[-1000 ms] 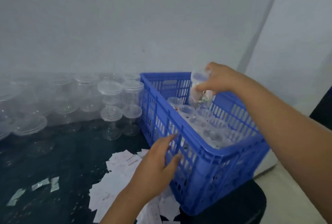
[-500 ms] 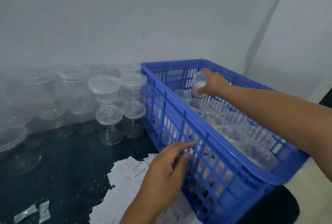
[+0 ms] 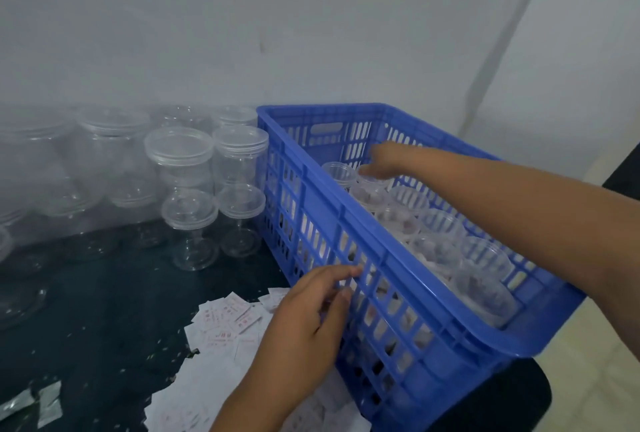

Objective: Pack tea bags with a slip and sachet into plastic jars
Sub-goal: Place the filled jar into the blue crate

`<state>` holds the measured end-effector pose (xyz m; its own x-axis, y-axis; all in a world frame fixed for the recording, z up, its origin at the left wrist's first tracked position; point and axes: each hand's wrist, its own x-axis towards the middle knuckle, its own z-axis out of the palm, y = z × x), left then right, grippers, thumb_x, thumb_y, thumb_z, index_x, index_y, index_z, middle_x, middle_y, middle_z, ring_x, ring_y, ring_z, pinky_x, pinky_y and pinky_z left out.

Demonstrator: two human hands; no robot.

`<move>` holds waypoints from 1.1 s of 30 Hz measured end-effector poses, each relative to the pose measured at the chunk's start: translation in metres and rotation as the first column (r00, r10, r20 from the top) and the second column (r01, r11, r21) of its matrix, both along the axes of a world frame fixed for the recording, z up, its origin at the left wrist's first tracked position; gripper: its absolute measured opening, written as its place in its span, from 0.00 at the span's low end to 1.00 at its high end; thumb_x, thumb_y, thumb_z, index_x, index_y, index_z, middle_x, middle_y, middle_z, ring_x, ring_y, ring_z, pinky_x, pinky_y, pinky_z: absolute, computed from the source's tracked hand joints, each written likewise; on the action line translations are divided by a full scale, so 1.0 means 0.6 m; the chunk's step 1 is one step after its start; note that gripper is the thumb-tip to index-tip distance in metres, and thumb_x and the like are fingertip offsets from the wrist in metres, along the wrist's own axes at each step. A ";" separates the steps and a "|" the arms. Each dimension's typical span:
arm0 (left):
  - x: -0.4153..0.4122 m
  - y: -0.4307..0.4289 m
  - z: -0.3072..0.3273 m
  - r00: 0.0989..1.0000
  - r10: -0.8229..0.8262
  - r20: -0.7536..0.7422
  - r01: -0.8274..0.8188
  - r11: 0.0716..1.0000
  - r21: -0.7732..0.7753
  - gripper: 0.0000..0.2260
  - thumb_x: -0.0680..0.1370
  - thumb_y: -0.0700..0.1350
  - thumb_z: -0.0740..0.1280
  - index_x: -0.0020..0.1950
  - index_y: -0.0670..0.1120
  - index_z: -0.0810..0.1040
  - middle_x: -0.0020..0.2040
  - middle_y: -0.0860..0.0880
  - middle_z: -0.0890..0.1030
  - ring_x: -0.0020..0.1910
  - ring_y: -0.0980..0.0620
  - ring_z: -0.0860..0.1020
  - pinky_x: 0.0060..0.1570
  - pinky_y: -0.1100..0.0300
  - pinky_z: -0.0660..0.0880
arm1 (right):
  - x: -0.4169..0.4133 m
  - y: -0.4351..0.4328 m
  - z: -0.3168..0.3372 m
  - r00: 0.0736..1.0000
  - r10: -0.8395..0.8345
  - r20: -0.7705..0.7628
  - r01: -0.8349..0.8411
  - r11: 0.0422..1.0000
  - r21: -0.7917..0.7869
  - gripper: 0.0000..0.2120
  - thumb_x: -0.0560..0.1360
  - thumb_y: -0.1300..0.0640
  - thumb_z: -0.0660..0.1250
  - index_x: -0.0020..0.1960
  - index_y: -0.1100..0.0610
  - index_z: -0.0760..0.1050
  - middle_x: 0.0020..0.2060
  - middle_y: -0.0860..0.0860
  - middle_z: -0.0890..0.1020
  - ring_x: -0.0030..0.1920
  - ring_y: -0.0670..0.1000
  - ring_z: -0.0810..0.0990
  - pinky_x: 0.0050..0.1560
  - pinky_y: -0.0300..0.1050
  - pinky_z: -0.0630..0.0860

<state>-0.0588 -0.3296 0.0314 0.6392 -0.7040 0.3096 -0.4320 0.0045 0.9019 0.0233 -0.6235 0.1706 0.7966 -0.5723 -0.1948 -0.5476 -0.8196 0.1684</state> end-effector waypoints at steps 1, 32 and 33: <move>-0.001 0.001 0.001 1.000 0.005 0.021 -0.006 1.000 0.012 0.13 0.83 0.59 0.60 0.65 0.72 0.75 0.62 0.67 0.77 0.59 0.63 0.79 0.53 0.75 0.72 | -0.004 0.023 0.029 0.998 0.068 0.014 -0.068 0.997 -0.032 0.28 0.88 0.40 0.58 0.76 0.61 0.74 0.75 0.59 0.76 0.72 0.61 0.75 0.70 0.54 0.73; -0.069 0.525 -0.120 0.537 0.738 0.409 -0.841 0.427 0.333 0.22 0.81 0.62 0.66 0.30 0.53 0.73 0.30 0.58 0.77 0.35 0.61 0.78 0.25 0.62 0.66 | -0.267 0.671 -0.330 0.775 -0.047 0.630 -0.546 0.450 0.706 0.10 0.81 0.42 0.69 0.44 0.44 0.73 0.37 0.41 0.79 0.38 0.43 0.77 0.40 0.35 0.73; -0.066 0.528 -0.129 0.534 0.752 0.386 -0.839 0.417 0.348 0.23 0.81 0.62 0.65 0.30 0.52 0.73 0.32 0.60 0.78 0.35 0.61 0.78 0.25 0.61 0.67 | -0.249 0.671 -0.326 0.815 -0.008 0.580 -0.515 0.449 0.730 0.07 0.80 0.41 0.71 0.52 0.41 0.75 0.44 0.40 0.81 0.42 0.41 0.79 0.44 0.33 0.75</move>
